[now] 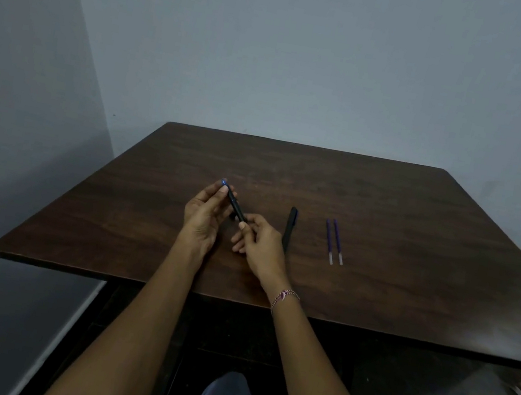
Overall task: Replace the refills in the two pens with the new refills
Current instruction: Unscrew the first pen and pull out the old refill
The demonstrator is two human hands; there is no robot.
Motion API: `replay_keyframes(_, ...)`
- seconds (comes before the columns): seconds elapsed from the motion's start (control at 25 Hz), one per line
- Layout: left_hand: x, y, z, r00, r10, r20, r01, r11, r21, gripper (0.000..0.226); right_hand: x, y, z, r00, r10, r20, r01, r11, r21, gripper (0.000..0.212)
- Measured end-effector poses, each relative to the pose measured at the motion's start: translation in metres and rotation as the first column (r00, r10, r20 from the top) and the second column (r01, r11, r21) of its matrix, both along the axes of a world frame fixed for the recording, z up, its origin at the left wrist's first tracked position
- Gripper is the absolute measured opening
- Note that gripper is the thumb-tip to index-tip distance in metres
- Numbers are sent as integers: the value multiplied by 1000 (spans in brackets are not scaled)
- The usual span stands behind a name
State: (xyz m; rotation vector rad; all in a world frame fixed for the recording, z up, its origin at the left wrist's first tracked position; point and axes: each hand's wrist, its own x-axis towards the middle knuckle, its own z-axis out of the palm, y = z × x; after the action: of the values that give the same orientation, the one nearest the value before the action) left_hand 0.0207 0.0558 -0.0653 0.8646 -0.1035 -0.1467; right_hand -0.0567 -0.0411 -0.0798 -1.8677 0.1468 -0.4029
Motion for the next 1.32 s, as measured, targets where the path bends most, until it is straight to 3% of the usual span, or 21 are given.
replay_keyframes(0.16,2,-1,-1,999,43,7,-43,999,14,15,1,0,-1,1000,1,6,-1,1000,-14,14)
replay_keyframes(0.36,4,0,-4,999,-49,21,48,997,52,23,3,-2,-3,998,-55,11,55,998,38,16)
replay_keyframes(0.68,6,-4,-6,995,-86,44,80,989,125,20,1,-3,-5,998,-59,-5,58,997,-47,27)
replay_keyframes(1.32,3,-4,-4,992,-108,65,103,992,79,25,4,-3,-7,998,-62,-2,61,996,-72,27)
